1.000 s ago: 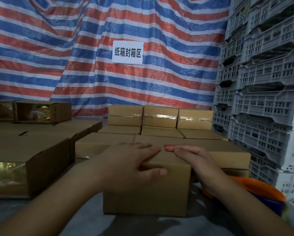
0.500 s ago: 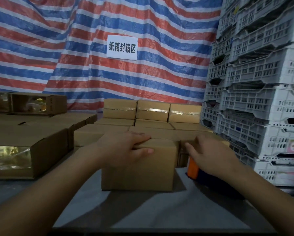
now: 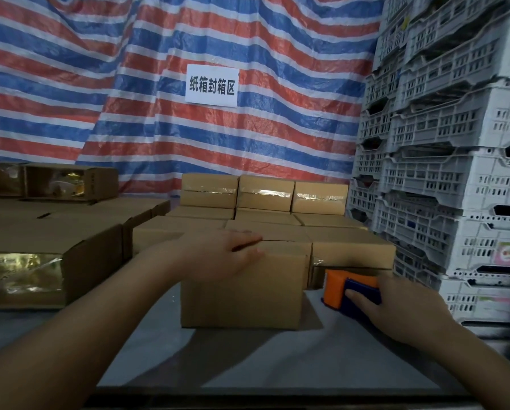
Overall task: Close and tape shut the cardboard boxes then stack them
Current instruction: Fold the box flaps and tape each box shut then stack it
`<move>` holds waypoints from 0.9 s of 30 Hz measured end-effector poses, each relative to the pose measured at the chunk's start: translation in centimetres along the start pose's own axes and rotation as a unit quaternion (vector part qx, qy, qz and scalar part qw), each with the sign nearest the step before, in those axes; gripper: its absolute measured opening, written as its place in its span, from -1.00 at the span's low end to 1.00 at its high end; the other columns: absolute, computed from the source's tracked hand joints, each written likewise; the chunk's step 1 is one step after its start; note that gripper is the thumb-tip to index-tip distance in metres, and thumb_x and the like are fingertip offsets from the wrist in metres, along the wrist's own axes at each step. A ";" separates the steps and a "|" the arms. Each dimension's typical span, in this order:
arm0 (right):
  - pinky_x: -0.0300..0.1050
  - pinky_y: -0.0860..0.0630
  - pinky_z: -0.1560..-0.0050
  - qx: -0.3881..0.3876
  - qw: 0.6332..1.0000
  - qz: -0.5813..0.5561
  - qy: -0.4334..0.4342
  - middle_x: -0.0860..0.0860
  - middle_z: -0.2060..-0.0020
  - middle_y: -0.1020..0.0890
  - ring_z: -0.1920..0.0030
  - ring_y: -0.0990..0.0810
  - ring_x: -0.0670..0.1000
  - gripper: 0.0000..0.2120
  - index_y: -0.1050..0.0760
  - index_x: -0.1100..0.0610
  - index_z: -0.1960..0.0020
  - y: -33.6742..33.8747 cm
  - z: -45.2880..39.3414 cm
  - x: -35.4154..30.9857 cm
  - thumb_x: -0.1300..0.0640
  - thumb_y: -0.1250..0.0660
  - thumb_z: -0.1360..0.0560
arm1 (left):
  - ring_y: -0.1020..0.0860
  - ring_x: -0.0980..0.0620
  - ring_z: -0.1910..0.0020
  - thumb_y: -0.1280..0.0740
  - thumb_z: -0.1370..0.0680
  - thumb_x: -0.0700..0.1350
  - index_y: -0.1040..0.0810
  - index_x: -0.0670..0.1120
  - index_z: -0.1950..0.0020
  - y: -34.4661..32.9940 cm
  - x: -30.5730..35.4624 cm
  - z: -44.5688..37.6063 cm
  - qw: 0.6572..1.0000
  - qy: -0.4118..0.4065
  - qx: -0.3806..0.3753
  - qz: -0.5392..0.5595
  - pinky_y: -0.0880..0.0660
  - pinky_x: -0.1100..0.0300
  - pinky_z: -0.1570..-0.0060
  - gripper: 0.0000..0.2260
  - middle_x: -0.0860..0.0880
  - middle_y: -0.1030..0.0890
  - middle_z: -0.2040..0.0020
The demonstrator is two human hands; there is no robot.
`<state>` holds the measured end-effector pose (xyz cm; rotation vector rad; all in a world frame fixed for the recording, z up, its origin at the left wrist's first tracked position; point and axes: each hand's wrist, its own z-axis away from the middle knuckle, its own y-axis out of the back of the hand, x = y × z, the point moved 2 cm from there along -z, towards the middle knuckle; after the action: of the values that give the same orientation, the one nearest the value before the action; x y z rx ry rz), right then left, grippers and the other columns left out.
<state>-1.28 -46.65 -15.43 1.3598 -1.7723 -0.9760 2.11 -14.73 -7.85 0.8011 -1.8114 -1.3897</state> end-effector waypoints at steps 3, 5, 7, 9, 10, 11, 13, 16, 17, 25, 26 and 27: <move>-0.20 -0.19 0.49 0.022 1.000 0.008 -0.004 -0.16 0.39 -0.43 0.43 -0.36 -0.19 -0.29 -0.30 -0.05 0.25 0.0 0.0 -0.2 -0.60 0.31 -0.30 | -0.20 0.04 -0.51 0.04 -0.62 0.31 -0.02 0.21 -0.58 0.3 -0.2 0.3 0.996 0.020 -0.002 0.082 -0.14 0.10 -0.32 -0.46 0.09 -0.21 -0.56; -0.22 -0.17 0.52 0.033 0.999 0.030 -0.004 -0.14 0.43 -0.43 0.46 -0.35 -0.20 -0.23 -0.33 -0.05 0.28 0.3 -0.2 -0.4 -0.60 0.40 -0.23 | -0.22 0.03 -0.50 0.01 -0.63 0.28 0.04 0.19 -0.59 0.7 -0.4 0.5 0.990 0.028 -0.007 0.136 -0.13 0.15 -0.24 -0.45 0.09 -0.23 -0.56; -0.23 -0.23 0.53 0.039 0.999 0.025 -0.014 -0.11 0.47 -0.47 0.48 -0.41 -0.18 -0.19 -0.41 -0.03 0.31 1.2 -0.9 -0.3 -0.60 0.36 -0.23 | -0.27 0.05 -0.45 -0.01 -0.65 0.25 0.02 0.17 -0.59 1.0 -0.7 0.5 0.982 0.033 -0.003 0.185 -0.14 0.16 -0.20 -0.47 0.07 -0.28 -0.54; -0.20 -0.31 0.52 0.045 0.997 -0.059 -0.037 -0.05 0.55 -0.51 0.52 -0.50 -0.10 -0.15 -0.50 0.06 0.39 3.3 -2.3 0.0 -0.61 0.24 -0.29 | -0.34 0.12 -0.32 -0.02 -0.65 0.24 -0.04 0.16 -0.58 1.1 -0.9 0.5 0.977 0.034 0.009 0.211 -0.19 0.16 -0.19 -0.49 0.06 -0.35 -0.49; -0.19 -0.32 0.50 0.052 0.989 -0.132 -0.050 -0.02 0.60 -0.50 0.54 -0.52 -0.05 -0.12 -0.51 0.11 0.43 5.0 -3.1 -0.1 -0.62 0.16 -0.33 | -0.36 0.13 -0.26 -0.02 -0.65 0.25 -0.07 0.16 -0.56 1.0 -1.1 0.5 0.974 0.035 0.017 0.225 -0.24 0.14 -0.19 -0.50 0.06 -0.38 -0.44; -0.17 -0.32 0.47 0.064 0.975 -0.206 -0.060 0.01 0.63 -0.50 0.54 -0.54 0.01 -0.10 -0.51 0.16 0.46 6.9 -4.1 -0.4 -0.63 0.07 -0.36 | -0.40 0.12 -0.24 -0.03 -0.64 0.26 -0.11 0.15 -0.56 0.9 -1.2 0.3 0.970 0.036 0.024 0.239 -0.30 0.11 -0.21 -0.50 0.04 -0.43 -0.40; -0.11 -0.41 0.39 0.069 0.937 -0.332 -0.084 0.11 0.57 -0.57 0.46 -0.60 0.14 -0.11 -0.55 0.25 0.40 10.3 -6.1 -1.4 -0.62 -0.08 -0.35 | -0.47 0.12 -0.16 -0.03 -0.63 0.27 -0.20 0.15 -0.51 0.8 -1.4 0.1 0.966 0.041 0.033 0.252 -0.37 0.10 -0.15 -0.53 0.08 -0.52 -0.22; 0.05 -0.62 0.12 -0.043 0.843 -0.533 -0.056 0.17 0.28 -0.72 0.27 -0.69 0.18 -0.29 -0.65 0.22 0.04 13.8 -9.0 -5.3 -0.46 -0.29 -0.40 | -0.45 0.29 -0.02 -0.02 -0.65 0.25 -0.35 0.18 -0.34 1.0 -1.5 0.1 0.960 0.039 0.055 0.273 -0.33 0.21 0.04 -0.66 0.25 -0.50 0.00; 0.02 -0.63 0.15 -0.094 0.802 -0.589 -0.029 0.15 0.24 -0.73 0.29 -0.69 0.13 -0.35 -0.63 0.20 -0.07 14.7 -9.7 -7.0 -0.38 -0.36 -0.38 | -0.44 0.32 0.01 -0.01 -0.65 0.24 -0.38 0.20 -0.27 1.1 -1.6 0.1 0.955 0.036 0.061 0.288 -0.32 0.25 0.06 -0.71 0.26 -0.50 0.02; -0.20 -0.61 0.39 -0.262 0.741 -0.614 0.079 0.09 0.30 -0.72 0.41 -0.67 -0.01 -0.53 -0.59 0.16 -0.08 14.2 -11.6 -14.8 -0.22 -0.39 -0.42 | -0.64 0.13 0.08 0.08 -0.71 0.09 -0.61 -0.02 0.09 1.6 -2.1 -0.5 0.811 0.101 0.144 0.558 -0.48 0.25 0.09 -0.51 0.03 -0.70 0.04; -0.21 -0.59 0.42 -0.256 0.741 -0.615 0.083 0.10 0.31 -0.71 0.43 -0.66 -0.01 -0.53 -0.62 0.15 -0.03 14.2 -11.6 -14.8 -0.23 -0.40 -0.39 | -0.65 0.04 0.08 0.11 -0.71 0.09 -0.61 -0.08 0.10 1.8 -2.3 -0.6 0.774 0.115 0.155 0.603 -0.50 0.19 0.04 -0.46 -0.03 -0.71 0.09; -0.22 -0.57 0.44 -0.252 0.743 -0.614 0.083 0.10 0.33 -0.71 0.45 -0.65 -0.01 -0.55 -0.63 0.15 0.03 14.1 -11.6 -14.8 -0.24 -0.40 -0.38 | -0.67 -0.02 0.08 0.13 -0.70 0.09 -0.62 -0.13 0.09 1.9 -2.6 -0.6 0.744 0.126 0.157 0.637 -0.50 0.15 0.02 -0.41 -0.08 -0.72 0.13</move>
<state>5.42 -31.65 1.34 2.0872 -0.1722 -1.7184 4.01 -12.49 -6.32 -0.2119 -1.7260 -0.0595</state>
